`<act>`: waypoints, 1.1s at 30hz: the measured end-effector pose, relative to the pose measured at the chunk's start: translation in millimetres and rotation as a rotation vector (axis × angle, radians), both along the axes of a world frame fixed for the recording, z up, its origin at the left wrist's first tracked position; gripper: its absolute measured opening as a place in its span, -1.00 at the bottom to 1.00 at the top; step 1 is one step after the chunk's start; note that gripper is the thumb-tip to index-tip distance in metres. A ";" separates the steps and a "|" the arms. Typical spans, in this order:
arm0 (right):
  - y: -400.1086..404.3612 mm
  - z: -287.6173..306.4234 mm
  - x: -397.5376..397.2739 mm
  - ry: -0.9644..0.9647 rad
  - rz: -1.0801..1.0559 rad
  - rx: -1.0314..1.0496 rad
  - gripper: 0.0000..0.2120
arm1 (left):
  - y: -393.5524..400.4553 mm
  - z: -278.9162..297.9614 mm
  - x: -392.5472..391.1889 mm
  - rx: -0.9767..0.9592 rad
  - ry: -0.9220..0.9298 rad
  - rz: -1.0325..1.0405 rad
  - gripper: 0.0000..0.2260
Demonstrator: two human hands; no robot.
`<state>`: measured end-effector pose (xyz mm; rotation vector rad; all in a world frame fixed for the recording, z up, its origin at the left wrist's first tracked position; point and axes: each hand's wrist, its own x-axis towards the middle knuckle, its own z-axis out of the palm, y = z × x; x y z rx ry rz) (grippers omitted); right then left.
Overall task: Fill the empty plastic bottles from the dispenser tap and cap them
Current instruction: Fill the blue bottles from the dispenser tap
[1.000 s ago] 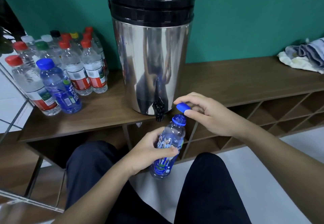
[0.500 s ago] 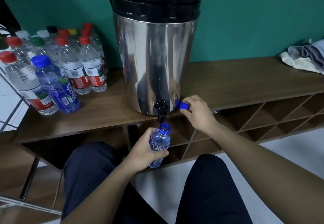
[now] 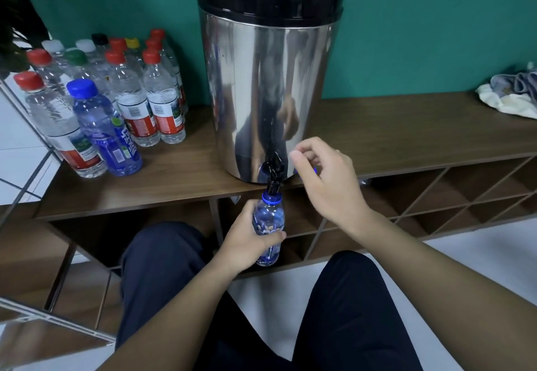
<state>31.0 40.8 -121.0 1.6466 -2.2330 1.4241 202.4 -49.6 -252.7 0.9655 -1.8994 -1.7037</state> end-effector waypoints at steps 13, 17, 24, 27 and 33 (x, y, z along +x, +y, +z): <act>-21.9 4.4 21.8 -0.094 0.122 0.200 -0.81 | 3.3 12.8 1.3 -0.035 0.046 0.031 -0.40; -20.5 0.6 16.9 -0.263 0.073 0.123 -0.82 | 3.5 13.0 4.7 -0.070 0.044 0.026 -0.40; -24.1 9.9 18.4 -0.186 0.061 0.141 -0.78 | 2.0 15.0 2.0 -0.090 0.063 0.044 -0.41; -25.3 12.1 17.7 -0.202 0.075 0.163 -0.76 | 1.9 15.6 1.9 -0.084 0.078 0.048 -0.39; -30.0 9.6 18.3 -0.402 0.075 0.172 -0.72 | 0.5 18.6 5.8 -0.091 0.066 0.040 -0.39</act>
